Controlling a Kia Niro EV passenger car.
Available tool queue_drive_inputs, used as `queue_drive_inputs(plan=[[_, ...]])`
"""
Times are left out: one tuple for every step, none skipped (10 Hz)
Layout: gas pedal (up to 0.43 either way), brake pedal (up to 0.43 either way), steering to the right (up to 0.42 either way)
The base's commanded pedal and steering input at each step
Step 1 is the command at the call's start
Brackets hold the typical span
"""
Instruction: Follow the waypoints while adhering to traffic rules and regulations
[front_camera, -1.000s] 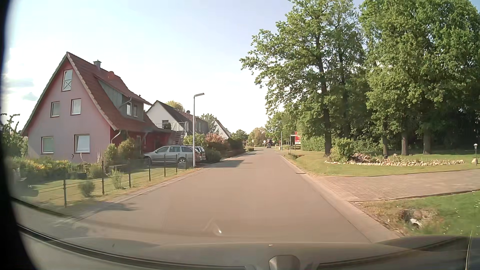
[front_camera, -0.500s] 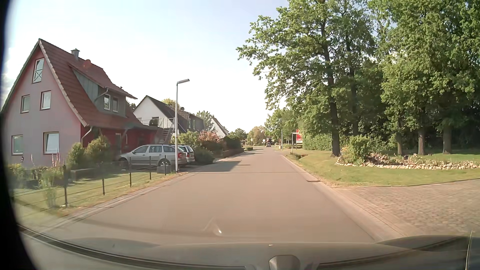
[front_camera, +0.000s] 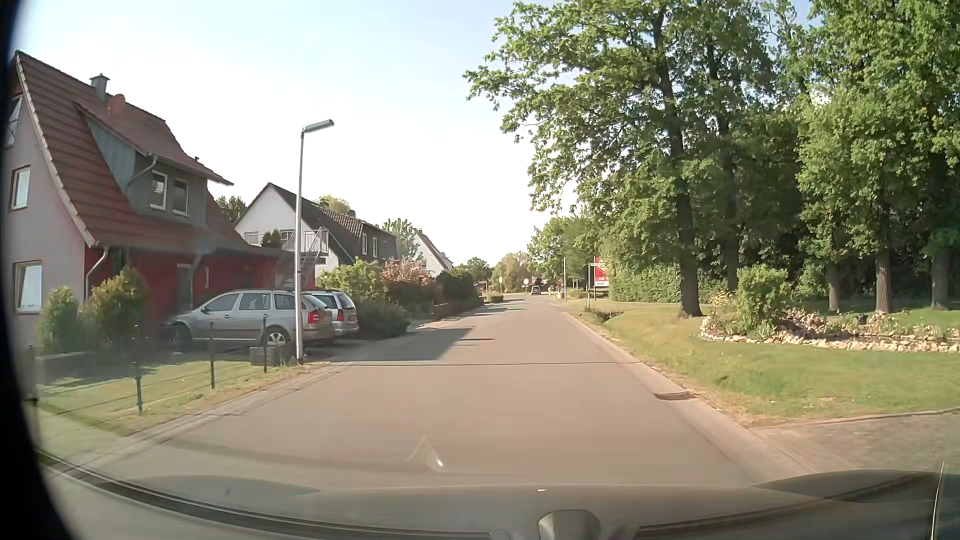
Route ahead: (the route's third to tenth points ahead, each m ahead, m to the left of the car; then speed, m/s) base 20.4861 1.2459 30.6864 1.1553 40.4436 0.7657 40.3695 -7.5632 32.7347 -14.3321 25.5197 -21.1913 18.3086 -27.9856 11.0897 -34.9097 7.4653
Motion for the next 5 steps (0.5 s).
queue_drive_inputs(plan=[[0.059, 0.006, 0.003], [0.059, 0.006, 0.003], [0.059, 0.006, 0.003], [0.059, 0.006, 0.002], [0.059, 0.006, 0.003]])
